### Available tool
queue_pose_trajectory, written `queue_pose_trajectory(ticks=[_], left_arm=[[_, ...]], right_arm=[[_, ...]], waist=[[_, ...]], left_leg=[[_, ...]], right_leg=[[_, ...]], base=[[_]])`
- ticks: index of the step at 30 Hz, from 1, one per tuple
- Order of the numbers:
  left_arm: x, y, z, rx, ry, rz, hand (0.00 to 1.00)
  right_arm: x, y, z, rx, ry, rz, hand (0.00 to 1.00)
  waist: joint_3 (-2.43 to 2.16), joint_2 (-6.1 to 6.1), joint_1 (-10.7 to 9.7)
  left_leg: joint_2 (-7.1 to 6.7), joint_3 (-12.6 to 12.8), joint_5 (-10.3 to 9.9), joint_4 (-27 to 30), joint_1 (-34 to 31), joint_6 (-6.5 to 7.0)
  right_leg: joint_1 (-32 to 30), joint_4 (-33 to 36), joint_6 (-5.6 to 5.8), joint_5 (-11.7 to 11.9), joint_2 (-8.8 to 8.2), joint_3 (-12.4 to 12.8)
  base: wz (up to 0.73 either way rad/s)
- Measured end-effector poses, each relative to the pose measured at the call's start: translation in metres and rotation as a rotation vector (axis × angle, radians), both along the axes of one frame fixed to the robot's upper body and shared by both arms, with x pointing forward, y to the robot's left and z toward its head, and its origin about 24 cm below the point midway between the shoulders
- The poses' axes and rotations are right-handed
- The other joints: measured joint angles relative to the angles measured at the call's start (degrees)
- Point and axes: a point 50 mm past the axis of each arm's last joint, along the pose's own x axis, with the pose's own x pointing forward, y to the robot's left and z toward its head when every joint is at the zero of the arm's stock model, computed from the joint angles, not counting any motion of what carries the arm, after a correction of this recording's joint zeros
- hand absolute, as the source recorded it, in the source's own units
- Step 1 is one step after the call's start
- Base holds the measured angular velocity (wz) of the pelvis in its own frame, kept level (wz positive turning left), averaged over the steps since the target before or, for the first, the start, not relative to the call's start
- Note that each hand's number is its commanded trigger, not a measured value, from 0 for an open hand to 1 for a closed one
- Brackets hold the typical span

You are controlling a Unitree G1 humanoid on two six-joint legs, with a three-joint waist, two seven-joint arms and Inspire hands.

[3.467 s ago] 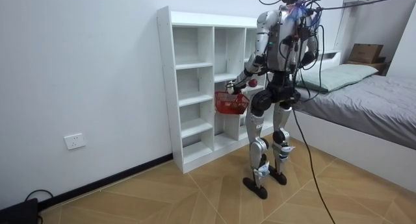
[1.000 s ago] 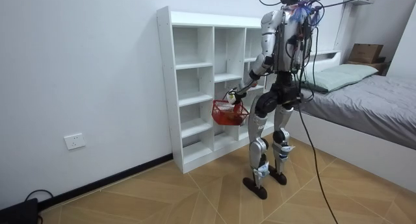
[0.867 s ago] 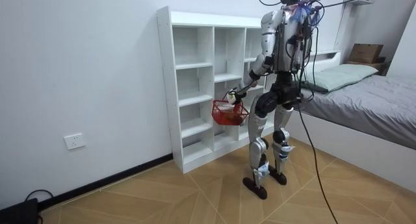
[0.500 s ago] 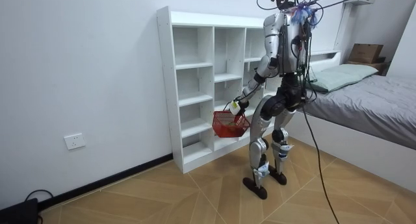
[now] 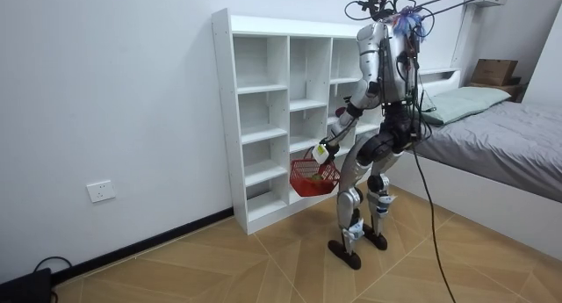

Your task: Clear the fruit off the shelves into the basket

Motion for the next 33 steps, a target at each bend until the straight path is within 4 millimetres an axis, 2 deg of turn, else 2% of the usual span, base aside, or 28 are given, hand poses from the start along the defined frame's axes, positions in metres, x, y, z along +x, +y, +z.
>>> queue_pose_trajectory(ticks=[6,12,17,28,33], left_arm=[[0.0,0.0,0.0,-0.001,-0.001,-0.002,1.0],[0.002,0.0,0.001,0.003,-0.003,-0.004,1.0],[0.006,-0.001,0.002,0.029,0.0,-0.033,1.0],[0.001,-0.003,0.004,0.022,-0.015,-0.036,1.0],[0.004,-0.003,0.006,0.02,-0.024,-0.025,1.0]], right_arm=[[0.014,-0.005,0.023,-0.033,-0.067,-0.019,0.0],[0.023,-0.002,0.034,-0.065,-0.086,-0.012,0.0],[0.023,-0.002,0.032,-0.088,-0.057,-0.019,0.0],[0.023,-0.004,0.033,-0.108,-0.049,-0.034,0.0],[0.024,-0.001,0.039,-0.13,-0.074,-0.039,0.0]], waist=[[0.01,-0.09,-0.1],[0.12,-0.62,0.0],[0.18,-0.76,0.1],[0.19,-0.79,1.0],[0.13,-0.76,1.4]], left_leg=[[0.01,0.3,0.0,-0.1,-0.3,0.01],[-0.22,0.8,-0.1,1.1,-1.4,0.08],[-0.19,1.1,-0.1,2.4,-2.8,0.06],[0.83,1.3,-2.6,7.9,-4.7,0.17],[0.94,1.0,-2.9,9.8,-7.4,0.37]], right_leg=[[-0.5,0.1,-0.06,0.0,-0.04,0.2],[-2.3,2.0,-0.06,-0.6,-0.31,1.3],[-3.8,3.2,-0.22,-0.6,-0.35,1.4],[-4.8,7.1,-0.48,-1.6,-0.05,1.5],[-7.0,8.2,-0.51,-1.6,-0.13,1.1]], base=[[-0.01],[-0.04],[0.0],[-0.02],[0.01]])
